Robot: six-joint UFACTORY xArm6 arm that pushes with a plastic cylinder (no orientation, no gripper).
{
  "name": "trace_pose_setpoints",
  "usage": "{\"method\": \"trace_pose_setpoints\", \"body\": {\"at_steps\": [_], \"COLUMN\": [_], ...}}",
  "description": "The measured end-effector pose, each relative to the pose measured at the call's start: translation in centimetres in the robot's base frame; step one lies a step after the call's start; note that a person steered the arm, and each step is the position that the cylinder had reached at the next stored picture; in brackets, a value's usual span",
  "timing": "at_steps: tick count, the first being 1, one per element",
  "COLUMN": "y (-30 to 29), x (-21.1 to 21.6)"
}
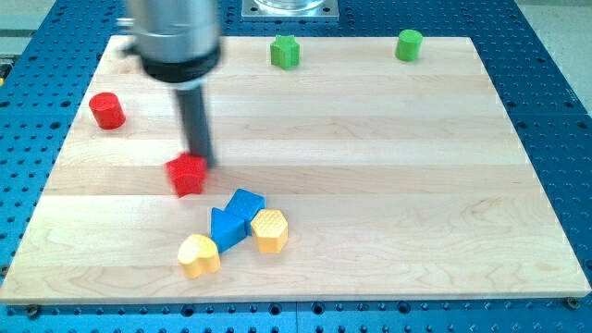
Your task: Push the red star below the red circle
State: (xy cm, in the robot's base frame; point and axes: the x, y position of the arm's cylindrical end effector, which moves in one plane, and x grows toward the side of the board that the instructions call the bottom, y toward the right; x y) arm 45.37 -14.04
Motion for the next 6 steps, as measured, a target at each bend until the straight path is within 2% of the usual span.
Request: {"method": "trace_pose_setpoints", "body": {"at_steps": [1, 2, 3, 4, 5, 6], "y": [5.1, 5.6, 3.0, -0.8, 1.5, -1.4], "x": [-2.6, 1.0, 3.3, 2.6, 4.9, 7.0]}}
